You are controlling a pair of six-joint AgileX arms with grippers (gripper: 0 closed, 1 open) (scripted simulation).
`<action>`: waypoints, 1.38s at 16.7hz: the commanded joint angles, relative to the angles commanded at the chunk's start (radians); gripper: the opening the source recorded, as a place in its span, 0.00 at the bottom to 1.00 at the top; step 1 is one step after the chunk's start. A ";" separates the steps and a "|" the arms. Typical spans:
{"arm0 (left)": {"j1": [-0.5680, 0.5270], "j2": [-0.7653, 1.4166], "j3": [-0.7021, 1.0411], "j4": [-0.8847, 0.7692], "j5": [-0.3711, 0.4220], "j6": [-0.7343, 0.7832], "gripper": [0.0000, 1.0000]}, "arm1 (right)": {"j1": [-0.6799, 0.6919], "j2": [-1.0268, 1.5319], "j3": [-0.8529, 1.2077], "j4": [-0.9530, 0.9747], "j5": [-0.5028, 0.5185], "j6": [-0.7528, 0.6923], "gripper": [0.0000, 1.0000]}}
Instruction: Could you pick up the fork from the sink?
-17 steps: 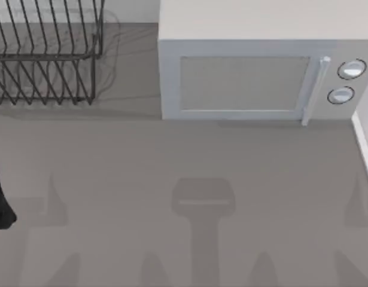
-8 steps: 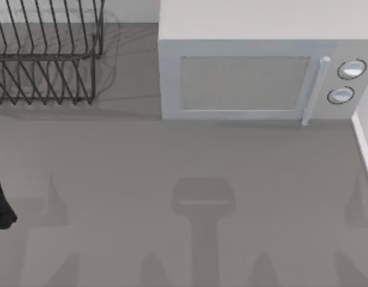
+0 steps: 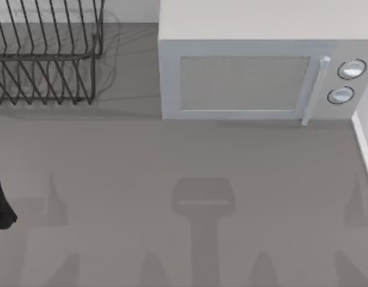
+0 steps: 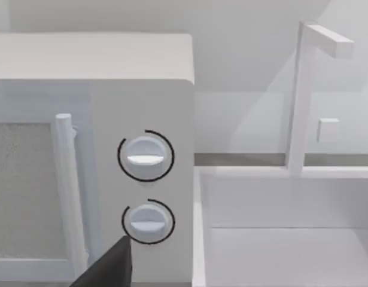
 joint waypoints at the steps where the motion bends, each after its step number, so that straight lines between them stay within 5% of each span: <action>1: 0.000 0.000 0.000 0.000 0.000 0.000 1.00 | 0.000 0.000 0.000 0.000 0.000 0.000 1.00; 10: 0.000 0.000 0.000 0.000 0.000 0.000 1.00 | -0.038 0.333 0.280 -0.172 0.001 -0.034 1.00; 23: 0.000 0.000 0.000 0.000 0.000 0.000 1.00 | -0.176 1.561 1.308 -0.803 0.003 -0.162 1.00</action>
